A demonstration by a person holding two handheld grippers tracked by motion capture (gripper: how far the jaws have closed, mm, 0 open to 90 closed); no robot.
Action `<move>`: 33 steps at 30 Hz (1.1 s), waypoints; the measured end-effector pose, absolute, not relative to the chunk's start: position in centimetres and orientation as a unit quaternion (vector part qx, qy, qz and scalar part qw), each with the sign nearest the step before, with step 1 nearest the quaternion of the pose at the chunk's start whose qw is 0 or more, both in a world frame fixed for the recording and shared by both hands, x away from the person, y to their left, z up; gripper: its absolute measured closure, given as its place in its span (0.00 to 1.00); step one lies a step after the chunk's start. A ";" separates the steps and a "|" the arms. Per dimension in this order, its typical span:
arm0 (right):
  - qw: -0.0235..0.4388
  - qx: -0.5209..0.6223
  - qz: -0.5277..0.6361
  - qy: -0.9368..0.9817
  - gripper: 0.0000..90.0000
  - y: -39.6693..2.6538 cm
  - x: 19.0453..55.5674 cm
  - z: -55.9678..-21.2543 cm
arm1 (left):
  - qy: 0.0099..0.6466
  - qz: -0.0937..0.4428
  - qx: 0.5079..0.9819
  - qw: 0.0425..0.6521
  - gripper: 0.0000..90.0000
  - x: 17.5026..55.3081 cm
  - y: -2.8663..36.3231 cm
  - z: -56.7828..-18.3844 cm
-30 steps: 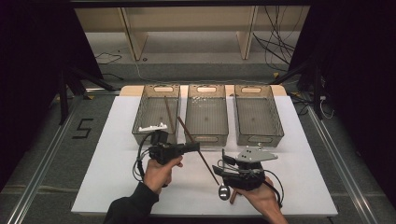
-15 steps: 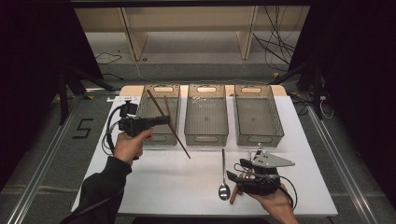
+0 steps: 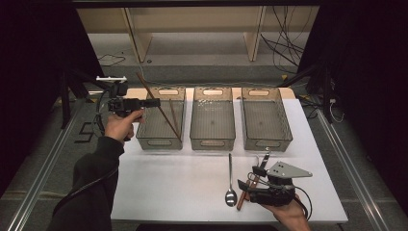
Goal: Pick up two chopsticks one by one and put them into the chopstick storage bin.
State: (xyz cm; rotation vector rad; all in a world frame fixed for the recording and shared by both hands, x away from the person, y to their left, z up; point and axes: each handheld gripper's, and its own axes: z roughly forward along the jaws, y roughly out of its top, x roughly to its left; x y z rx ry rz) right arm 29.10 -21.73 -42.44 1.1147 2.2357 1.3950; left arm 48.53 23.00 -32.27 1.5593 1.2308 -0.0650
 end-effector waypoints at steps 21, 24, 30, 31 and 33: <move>0.148 0.384 0.483 0.773 0.27 -21.7 29.0 -42.6 | 0.585 0.008 0.661 0.470 0.94 53.4 22.4 -35.1; 0.157 0.381 0.480 0.775 0.27 -21.6 28.9 -42.5 | 0.584 0.011 0.671 0.456 0.93 53.6 21.8 -35.5; 0.159 0.377 0.483 0.774 0.27 -21.6 28.9 -42.4 | 0.589 0.005 0.674 0.446 0.93 53.9 21.2 -36.4; 0.159 0.377 0.482 0.775 0.27 -21.6 28.9 -42.4 | 0.589 0.004 0.675 0.444 0.93 53.9 21.1 -36.5; 0.159 0.377 0.482 0.775 0.27 -21.6 28.9 -42.4 | 0.590 0.001 0.676 0.441 0.93 54.0 20.9 -36.7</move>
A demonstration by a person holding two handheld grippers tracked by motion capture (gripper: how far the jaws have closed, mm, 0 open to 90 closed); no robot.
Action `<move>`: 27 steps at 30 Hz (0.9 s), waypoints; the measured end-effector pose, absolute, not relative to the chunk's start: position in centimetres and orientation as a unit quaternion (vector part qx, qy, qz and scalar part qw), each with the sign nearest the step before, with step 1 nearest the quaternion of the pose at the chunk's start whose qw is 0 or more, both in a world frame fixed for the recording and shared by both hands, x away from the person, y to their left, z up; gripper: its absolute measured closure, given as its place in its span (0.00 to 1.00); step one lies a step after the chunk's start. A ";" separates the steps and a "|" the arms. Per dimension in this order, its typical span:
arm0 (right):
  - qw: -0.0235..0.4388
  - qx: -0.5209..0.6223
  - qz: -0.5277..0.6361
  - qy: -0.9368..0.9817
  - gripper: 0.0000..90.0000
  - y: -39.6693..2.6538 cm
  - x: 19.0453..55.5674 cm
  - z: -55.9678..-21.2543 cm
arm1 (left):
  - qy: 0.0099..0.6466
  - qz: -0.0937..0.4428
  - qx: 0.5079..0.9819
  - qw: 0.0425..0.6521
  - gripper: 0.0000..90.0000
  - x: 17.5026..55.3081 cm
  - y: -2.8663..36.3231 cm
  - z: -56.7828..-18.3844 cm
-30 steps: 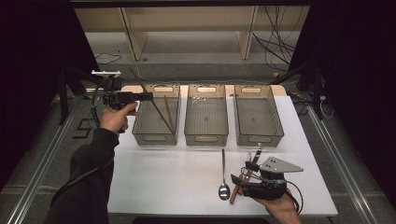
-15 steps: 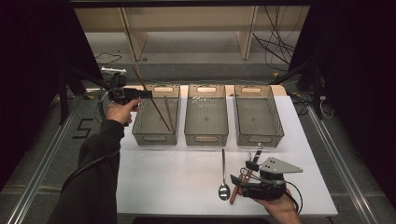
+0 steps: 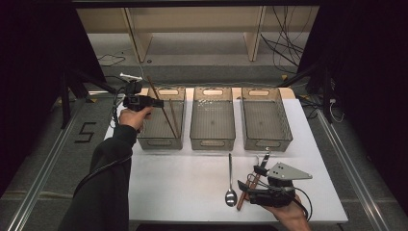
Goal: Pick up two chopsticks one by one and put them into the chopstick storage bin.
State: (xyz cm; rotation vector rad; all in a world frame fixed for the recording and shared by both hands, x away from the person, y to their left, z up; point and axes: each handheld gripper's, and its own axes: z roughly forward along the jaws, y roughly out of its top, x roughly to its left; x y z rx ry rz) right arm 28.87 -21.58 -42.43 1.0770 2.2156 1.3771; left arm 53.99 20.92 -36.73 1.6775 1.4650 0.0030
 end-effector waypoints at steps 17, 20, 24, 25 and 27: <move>0.160 0.376 0.480 0.777 0.27 -21.5 28.8 -42.4 | 0.601 -0.018 0.686 0.410 0.93 54.4 20.1 -38.2; 0.161 0.376 0.480 0.776 0.27 -21.6 28.9 -42.5 | 0.602 -0.023 0.687 0.406 0.93 54.5 20.0 -38.5; 0.160 0.375 0.480 0.777 0.27 -21.5 28.8 -42.4 | 0.612 -0.021 0.679 0.405 0.89 54.5 20.0 -38.6; 0.160 0.375 0.480 0.777 0.27 -21.5 28.8 -42.4 | 0.615 -0.021 0.675 0.407 0.86 54.5 20.1 -38.6; 0.160 0.375 0.480 0.777 0.27 -21.5 28.8 -42.4 | 0.619 -0.019 0.670 0.408 0.72 54.5 20.2 -38.6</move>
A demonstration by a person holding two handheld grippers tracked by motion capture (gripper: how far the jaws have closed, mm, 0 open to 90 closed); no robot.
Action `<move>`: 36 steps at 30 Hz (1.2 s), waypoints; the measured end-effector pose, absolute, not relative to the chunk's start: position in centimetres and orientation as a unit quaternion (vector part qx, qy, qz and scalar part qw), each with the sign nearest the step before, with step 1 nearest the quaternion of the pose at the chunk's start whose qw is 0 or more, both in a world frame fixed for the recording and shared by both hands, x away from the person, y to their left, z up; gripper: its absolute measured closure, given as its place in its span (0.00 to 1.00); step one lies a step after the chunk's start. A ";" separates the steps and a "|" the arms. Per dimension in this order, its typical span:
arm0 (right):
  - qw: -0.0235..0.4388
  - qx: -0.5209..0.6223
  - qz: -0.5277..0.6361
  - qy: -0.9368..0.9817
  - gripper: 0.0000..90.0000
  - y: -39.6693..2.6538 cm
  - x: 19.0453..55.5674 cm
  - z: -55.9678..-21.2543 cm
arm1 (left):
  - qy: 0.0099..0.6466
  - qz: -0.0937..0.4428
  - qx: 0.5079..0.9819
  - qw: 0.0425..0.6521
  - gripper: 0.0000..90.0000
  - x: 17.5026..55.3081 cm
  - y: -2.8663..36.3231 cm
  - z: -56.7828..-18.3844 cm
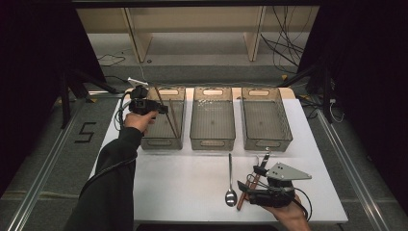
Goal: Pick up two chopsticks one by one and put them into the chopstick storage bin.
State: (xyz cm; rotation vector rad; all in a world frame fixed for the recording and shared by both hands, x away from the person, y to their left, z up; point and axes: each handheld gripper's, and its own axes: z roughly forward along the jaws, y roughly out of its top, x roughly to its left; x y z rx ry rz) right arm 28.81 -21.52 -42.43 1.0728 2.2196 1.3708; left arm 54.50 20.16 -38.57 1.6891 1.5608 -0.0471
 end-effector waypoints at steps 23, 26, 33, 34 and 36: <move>0.164 0.387 0.467 0.778 0.27 -21.7 29.1 -42.5 | 0.560 0.024 0.685 0.465 0.20 49.6 20.0 -35.8; 0.164 0.393 0.462 0.778 0.27 -21.8 29.2 -42.6 | 0.544 0.027 0.689 0.479 0.20 48.1 19.9 -35.6; 0.161 0.416 0.450 0.773 0.27 -22.1 29.5 -42.8 | 0.506 0.040 0.699 0.504 0.18 44.4 20.0 -35.7; 0.161 0.418 0.448 0.774 0.27 -22.1 29.5 -42.8 | 0.503 0.040 0.698 0.508 0.19 43.9 20.1 -35.8; 0.160 0.425 0.442 0.774 0.27 -22.1 29.6 -42.9 | 0.497 0.044 0.696 0.516 0.19 43.0 20.2 -36.0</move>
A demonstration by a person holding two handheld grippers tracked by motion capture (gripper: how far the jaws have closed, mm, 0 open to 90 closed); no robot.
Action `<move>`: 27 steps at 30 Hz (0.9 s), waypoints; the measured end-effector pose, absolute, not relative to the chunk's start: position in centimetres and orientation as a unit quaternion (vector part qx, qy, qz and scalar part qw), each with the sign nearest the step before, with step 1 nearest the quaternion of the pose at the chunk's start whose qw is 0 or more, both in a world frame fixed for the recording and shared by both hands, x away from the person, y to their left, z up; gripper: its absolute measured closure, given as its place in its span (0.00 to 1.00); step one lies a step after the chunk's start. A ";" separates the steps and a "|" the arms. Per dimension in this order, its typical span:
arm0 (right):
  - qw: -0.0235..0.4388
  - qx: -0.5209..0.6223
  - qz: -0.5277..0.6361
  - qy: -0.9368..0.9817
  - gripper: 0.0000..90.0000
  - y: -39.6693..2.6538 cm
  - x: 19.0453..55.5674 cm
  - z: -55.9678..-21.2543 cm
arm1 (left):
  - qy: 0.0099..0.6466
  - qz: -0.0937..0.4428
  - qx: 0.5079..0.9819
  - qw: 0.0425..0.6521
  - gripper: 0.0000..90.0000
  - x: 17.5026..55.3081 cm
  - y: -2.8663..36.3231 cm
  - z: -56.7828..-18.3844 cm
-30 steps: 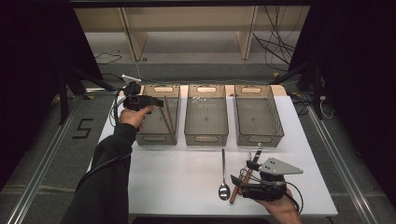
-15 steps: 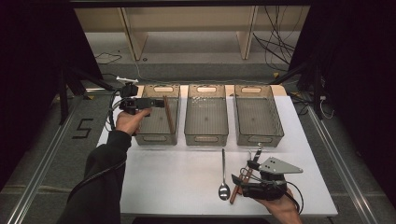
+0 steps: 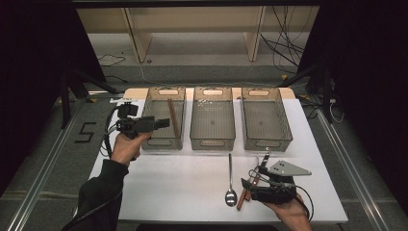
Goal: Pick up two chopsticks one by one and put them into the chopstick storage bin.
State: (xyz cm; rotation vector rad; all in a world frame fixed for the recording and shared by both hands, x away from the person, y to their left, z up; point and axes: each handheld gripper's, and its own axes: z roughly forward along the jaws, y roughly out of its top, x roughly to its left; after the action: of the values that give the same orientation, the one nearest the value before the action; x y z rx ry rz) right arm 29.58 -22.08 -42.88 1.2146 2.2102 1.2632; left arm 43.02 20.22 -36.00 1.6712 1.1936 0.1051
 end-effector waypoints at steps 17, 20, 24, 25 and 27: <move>0.140 0.452 0.397 0.786 0.28 -20.7 30.4 -43.3 | 0.461 0.073 0.720 0.514 0.18 37.9 19.9 -38.6; 0.138 0.453 0.389 0.790 0.29 -20.2 30.7 -43.2 | 0.462 0.075 0.717 0.516 0.18 37.1 20.2 -39.2; 0.133 0.453 0.377 0.797 0.29 -19.3 31.0 -43.3 | 0.460 0.076 0.716 0.520 0.18 35.9 20.6 -40.0; 0.132 0.451 0.374 0.800 0.30 -19.1 31.1 -43.4 | 0.460 0.079 0.716 0.519 0.18 35.6 20.6 -40.2; 0.129 0.448 0.369 0.804 0.30 -18.6 31.2 -43.6 | 0.457 0.085 0.719 0.517 0.18 35.1 20.7 -40.6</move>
State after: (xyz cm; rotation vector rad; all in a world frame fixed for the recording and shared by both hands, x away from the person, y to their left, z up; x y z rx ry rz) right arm 31.22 -18.64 -43.57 1.3011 2.3377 1.0724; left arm 35.08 20.73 -40.59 1.7258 1.0974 0.2032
